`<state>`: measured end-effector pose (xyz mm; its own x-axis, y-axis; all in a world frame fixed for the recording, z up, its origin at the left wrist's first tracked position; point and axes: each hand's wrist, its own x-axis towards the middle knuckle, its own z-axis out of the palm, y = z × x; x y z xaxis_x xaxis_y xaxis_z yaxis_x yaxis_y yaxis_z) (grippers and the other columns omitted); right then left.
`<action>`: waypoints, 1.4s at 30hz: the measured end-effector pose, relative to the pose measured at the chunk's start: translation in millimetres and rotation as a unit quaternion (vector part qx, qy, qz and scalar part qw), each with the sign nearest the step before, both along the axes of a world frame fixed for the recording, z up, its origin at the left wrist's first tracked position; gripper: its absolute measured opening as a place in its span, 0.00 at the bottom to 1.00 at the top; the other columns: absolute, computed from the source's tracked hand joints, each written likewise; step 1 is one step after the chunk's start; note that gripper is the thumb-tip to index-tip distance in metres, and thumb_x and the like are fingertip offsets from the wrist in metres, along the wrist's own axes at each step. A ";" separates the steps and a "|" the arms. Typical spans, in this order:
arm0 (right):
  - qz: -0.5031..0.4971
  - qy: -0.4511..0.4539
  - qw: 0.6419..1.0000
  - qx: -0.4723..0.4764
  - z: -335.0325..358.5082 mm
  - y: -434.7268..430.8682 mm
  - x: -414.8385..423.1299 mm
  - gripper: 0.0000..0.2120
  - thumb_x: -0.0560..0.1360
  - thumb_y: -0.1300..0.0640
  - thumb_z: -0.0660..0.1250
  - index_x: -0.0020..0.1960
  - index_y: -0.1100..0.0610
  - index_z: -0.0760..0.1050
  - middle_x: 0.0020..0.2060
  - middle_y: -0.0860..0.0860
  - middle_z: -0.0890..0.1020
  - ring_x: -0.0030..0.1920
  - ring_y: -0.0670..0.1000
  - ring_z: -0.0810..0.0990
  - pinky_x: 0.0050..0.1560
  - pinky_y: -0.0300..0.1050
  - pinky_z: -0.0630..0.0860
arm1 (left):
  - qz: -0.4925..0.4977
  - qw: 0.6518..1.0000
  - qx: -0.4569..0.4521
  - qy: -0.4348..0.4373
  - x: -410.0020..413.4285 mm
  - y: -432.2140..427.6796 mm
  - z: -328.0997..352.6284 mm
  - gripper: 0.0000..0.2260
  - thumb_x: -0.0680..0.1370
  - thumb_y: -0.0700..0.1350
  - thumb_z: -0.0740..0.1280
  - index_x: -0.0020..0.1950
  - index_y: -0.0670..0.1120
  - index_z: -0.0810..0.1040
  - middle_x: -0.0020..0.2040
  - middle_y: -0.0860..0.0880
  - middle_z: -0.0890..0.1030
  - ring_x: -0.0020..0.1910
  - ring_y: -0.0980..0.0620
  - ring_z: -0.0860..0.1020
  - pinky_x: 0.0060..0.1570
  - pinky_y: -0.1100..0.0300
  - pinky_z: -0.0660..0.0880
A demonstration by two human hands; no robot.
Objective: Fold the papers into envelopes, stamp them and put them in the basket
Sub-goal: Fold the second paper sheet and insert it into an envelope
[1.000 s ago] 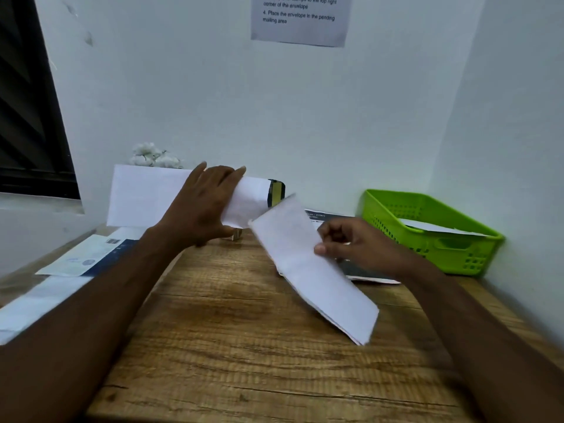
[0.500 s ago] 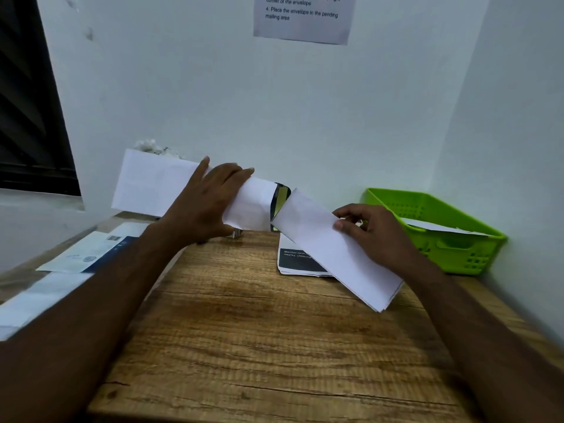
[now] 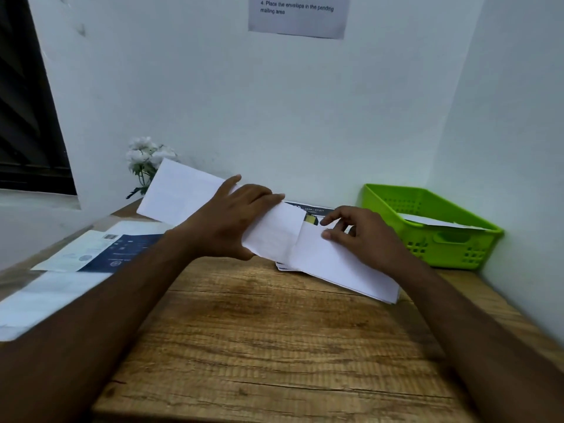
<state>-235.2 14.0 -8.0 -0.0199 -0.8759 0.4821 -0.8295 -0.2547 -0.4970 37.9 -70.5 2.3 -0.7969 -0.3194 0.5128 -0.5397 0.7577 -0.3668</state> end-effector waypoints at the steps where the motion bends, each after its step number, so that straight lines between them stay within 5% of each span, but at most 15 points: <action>1: 0.003 -0.010 1.000 0.001 -1.8 -0.7 1.3 0.07 0.70 0.44 0.73 0.47 0.41 0.78 0.36 0.38 0.81 0.32 0.39 0.75 0.37 0.43 0.67 | -0.005 1.000 0.001 -0.004 -1.7 0.7 -1.4 0.48 0.59 0.56 0.75 0.75 0.47 0.59 0.66 0.48 0.69 0.68 0.51 0.65 0.72 0.41 0.54; 9: -0.039 -0.058 0.997 -0.011 7.6 6.6 -5.4 0.15 0.72 0.43 0.71 0.56 0.48 0.76 0.43 0.42 0.81 0.44 0.44 0.80 0.46 0.49 0.77 | -0.006 0.999 0.018 0.027 4.3 -3.9 -2.3 0.43 0.59 0.56 0.73 0.72 0.47 0.64 0.63 0.48 0.72 0.64 0.49 0.70 0.68 0.45 0.58; 14: -0.120 -0.038 0.981 0.149 17.6 9.8 -28.9 0.22 0.74 0.39 0.66 0.61 0.53 0.74 0.49 0.48 0.78 0.48 0.50 0.80 0.46 0.46 0.74 | 0.020 0.998 0.023 0.061 18.0 -15.4 -1.5 0.42 0.60 0.57 0.73 0.71 0.47 0.66 0.62 0.47 0.73 0.63 0.48 0.70 0.67 0.47 0.58; 18: -0.084 -0.161 0.949 0.258 18.1 9.5 -30.5 0.11 0.80 0.56 0.63 0.60 0.60 0.73 0.44 0.52 0.81 0.42 0.52 0.82 0.40 0.45 0.73 | 0.040 0.994 0.043 0.090 28.6 -19.4 2.4 0.41 0.61 0.64 0.67 0.70 0.47 0.66 0.63 0.47 0.73 0.63 0.50 0.67 0.66 0.47 0.59; 26: -0.024 -0.307 0.939 0.154 22.4 13.6 -27.8 0.05 0.76 0.66 0.68 0.50 0.61 0.75 0.41 0.55 0.80 0.31 0.50 0.84 0.29 0.42 0.79 | 0.053 0.993 0.047 0.094 28.0 -18.0 4.6 0.42 0.61 0.62 0.73 0.71 0.48 0.65 0.63 0.49 0.72 0.63 0.49 0.69 0.65 0.46 0.61; 42: 0.038 -0.379 0.917 0.120 17.6 16.3 -0.8 0.06 0.70 0.66 0.74 0.45 0.60 0.80 0.37 0.56 0.84 0.33 0.53 0.85 0.35 0.44 0.82 | 0.052 0.995 0.021 0.086 3.4 5.0 7.4 0.44 0.61 0.67 0.67 0.73 0.47 0.63 0.63 0.48 0.71 0.61 0.48 0.70 0.61 0.48 0.64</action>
